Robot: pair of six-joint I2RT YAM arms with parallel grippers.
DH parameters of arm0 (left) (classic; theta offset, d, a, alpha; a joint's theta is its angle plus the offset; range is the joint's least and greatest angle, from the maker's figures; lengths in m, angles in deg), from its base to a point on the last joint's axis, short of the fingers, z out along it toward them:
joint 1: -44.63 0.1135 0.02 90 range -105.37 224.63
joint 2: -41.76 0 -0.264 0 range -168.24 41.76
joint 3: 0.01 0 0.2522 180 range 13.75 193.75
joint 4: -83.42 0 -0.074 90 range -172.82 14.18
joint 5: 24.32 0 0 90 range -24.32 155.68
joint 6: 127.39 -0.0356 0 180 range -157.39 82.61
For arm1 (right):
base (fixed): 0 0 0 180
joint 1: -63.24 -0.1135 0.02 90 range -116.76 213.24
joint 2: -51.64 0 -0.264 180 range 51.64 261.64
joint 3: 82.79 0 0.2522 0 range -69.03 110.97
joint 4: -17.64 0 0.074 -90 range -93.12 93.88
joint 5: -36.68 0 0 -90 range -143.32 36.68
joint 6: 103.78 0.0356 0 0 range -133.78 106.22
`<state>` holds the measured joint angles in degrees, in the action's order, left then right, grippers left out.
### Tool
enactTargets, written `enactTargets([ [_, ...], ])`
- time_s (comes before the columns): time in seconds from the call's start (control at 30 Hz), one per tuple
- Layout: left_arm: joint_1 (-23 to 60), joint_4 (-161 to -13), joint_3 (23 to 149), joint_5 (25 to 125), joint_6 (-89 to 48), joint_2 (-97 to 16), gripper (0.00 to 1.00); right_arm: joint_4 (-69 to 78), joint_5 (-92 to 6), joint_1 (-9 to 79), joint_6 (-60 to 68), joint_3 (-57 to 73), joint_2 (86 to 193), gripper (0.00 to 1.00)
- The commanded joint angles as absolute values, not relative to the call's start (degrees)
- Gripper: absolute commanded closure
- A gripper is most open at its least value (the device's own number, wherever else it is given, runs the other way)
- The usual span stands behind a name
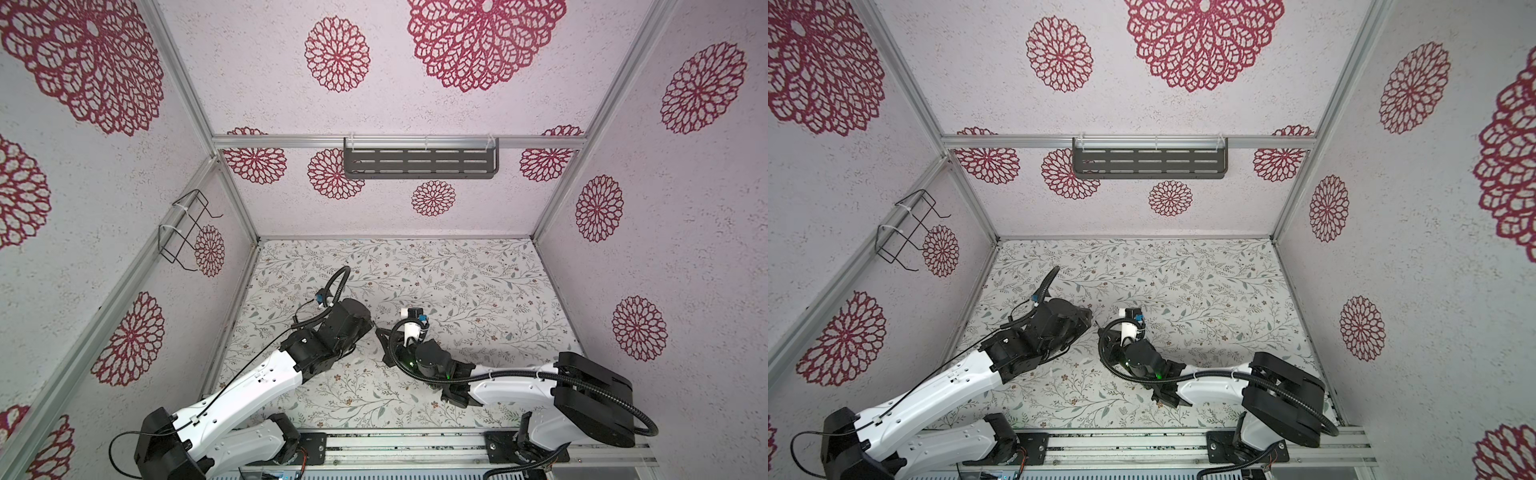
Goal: Unlock with the key
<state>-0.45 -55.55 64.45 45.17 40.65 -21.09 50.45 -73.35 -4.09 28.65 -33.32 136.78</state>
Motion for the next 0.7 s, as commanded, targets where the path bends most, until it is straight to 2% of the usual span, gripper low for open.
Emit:
enactTargets([
  [0.0, 0.2, -58.1, 63.81, 44.38, 40.88, -20.28, 1.0, 52.85, -72.04, -4.25, 26.52, -31.14, 137.08, 1.0],
  [0.67, 0.73, -58.79, 62.97, 45.9, 41.2, -20.63, 1.0, 53.47, -71.8, -3.52, 25.86, -29.43, 138.55, 1.0],
])
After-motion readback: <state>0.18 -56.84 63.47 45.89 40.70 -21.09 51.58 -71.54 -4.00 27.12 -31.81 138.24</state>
